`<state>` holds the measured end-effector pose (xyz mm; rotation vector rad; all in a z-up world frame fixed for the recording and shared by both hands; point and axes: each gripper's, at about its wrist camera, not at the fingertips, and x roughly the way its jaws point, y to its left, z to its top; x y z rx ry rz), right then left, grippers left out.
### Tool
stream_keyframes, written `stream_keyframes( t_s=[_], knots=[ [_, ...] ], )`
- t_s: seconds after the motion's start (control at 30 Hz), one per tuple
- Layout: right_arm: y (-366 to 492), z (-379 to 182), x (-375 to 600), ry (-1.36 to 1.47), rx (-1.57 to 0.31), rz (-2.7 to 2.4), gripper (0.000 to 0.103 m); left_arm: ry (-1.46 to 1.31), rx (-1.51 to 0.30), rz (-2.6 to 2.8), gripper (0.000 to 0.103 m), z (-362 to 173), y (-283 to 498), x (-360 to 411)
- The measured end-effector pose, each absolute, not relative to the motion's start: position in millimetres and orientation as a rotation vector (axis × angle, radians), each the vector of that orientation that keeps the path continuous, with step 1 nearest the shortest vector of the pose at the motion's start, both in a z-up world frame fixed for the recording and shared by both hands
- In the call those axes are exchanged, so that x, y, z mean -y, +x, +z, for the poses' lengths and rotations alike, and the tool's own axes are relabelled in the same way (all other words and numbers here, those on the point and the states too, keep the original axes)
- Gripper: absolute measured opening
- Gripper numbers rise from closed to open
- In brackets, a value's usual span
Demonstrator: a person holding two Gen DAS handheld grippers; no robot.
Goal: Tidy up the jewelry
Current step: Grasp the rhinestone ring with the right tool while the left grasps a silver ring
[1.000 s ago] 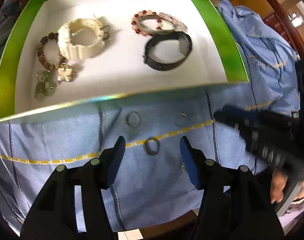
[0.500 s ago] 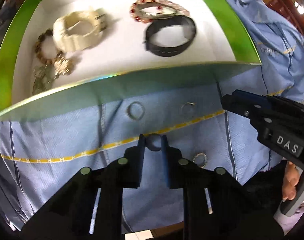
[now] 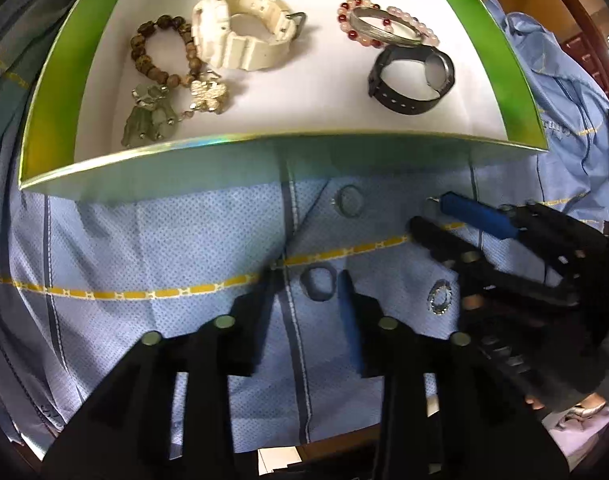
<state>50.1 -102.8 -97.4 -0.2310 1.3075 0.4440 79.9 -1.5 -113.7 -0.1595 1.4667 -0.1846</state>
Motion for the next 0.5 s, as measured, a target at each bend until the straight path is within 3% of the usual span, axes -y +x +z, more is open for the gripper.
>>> stream_keyframes(
  t_s=[0.17,0.23,0.33,0.5],
  knots=[
    [46,-99,97,-0.295,-1.275,0.435,0.033,-0.102,-1.451,-0.163,0.036,-114,81,17],
    [46,-99,98,-0.295,-1.272,0.431,0.029,-0.086,-1.442,-0.143,0.02,-114,81,21],
    [46,-98,102,-0.28,-1.281,0.431,0.023,-0.086,-1.44,-0.125,0.011,-114,82,25],
    [47,-95,114,-0.244,-1.295,0.434,0.023,-0.094,-1.435,-0.128,0.011,-110,87,21]
  ],
)
